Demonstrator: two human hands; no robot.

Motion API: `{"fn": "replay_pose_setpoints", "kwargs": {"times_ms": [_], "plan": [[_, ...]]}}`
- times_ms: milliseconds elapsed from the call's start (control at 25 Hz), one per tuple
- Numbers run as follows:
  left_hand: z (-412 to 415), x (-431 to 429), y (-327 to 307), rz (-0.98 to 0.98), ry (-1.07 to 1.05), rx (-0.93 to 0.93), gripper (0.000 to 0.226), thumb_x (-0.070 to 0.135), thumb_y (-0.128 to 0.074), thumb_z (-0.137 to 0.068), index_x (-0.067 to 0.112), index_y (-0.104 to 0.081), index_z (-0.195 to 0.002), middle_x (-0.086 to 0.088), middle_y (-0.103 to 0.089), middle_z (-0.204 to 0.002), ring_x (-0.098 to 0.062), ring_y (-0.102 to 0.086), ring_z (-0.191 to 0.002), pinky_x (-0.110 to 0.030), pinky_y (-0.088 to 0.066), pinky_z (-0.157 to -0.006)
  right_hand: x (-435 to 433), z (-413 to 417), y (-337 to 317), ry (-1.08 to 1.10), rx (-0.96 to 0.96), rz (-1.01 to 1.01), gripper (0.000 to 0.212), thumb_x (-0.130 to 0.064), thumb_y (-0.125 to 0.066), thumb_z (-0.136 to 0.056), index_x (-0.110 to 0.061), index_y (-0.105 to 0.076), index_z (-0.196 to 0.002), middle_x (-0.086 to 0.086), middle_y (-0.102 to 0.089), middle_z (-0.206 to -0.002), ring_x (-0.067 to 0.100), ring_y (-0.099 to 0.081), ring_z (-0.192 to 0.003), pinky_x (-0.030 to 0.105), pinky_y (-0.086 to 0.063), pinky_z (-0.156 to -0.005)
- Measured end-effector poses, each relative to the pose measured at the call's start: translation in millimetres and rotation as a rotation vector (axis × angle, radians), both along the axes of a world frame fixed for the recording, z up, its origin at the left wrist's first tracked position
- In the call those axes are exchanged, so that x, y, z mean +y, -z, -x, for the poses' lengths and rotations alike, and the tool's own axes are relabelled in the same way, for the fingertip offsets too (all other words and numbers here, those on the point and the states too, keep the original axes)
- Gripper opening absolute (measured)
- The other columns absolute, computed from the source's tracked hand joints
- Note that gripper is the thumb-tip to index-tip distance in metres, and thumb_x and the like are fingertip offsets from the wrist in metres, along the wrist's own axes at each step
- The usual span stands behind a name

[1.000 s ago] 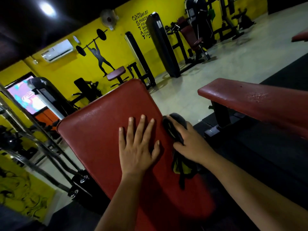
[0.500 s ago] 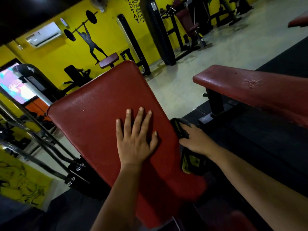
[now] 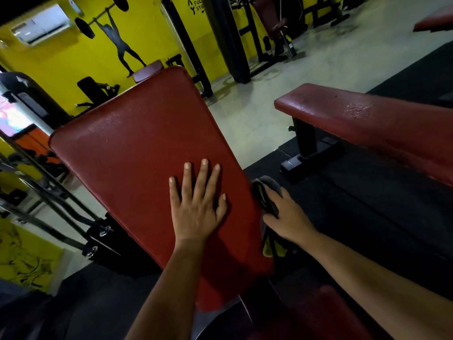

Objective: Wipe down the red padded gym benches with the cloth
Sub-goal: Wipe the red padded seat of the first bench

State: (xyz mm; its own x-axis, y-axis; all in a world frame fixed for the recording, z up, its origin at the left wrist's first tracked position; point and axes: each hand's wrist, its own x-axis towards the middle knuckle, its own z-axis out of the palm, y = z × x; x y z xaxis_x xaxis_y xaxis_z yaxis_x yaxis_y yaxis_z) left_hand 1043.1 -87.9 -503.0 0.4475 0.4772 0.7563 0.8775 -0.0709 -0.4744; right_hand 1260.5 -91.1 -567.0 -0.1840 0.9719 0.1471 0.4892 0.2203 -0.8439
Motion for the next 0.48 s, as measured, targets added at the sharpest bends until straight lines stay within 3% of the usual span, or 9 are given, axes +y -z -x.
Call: {"fn": "replay_pose_setpoints", "kwargs": {"times_ms": [240, 400, 480], "plan": [[-0.6, -13.7, 34.8, 0.016, 0.017, 0.005, 0.061, 0.046, -0.039, -0.098, 0.022, -0.033, -0.153, -0.005, -0.026, -0.159, -0.028, -0.008, -0.151, -0.055, -0.006, -0.121, -2.1, -4.0, 34.9, -0.013, -0.071, 0.210, 0.067, -0.026, -0.054, -0.093, -0.042, -0.024, -0.151, 0.003, -0.034, -0.144, 0.032, -0.050, -0.118, 0.035, -0.046, -0.089], [3.6, -19.4, 50.4, 0.019, 0.053, 0.073, 0.059, 0.044, -0.039, -0.098, 0.025, -0.031, -0.154, -0.001, -0.026, -0.159, -0.025, -0.018, -0.148, -0.052, -0.003, -0.121, -30.1, -6.3, 64.1, -0.008, 0.127, 0.074, 0.076, -0.013, -0.059, -0.089, -0.052, -0.026, -0.145, 0.001, -0.027, -0.148, 0.022, -0.047, -0.123, 0.034, -0.046, -0.096], [6.9, -21.2, 56.7, 0.009, 0.087, 0.168, 0.058, 0.041, -0.039, -0.098, 0.030, -0.028, -0.154, 0.003, -0.026, -0.159, -0.020, -0.023, -0.147, -0.046, 0.000, -0.122, -36.5, -4.4, 80.8, 0.013, 0.134, 0.150, 0.073, -0.013, -0.058, -0.089, -0.048, -0.028, -0.146, 0.003, -0.027, -0.150, 0.024, -0.047, -0.124, 0.034, -0.046, -0.097]]}}
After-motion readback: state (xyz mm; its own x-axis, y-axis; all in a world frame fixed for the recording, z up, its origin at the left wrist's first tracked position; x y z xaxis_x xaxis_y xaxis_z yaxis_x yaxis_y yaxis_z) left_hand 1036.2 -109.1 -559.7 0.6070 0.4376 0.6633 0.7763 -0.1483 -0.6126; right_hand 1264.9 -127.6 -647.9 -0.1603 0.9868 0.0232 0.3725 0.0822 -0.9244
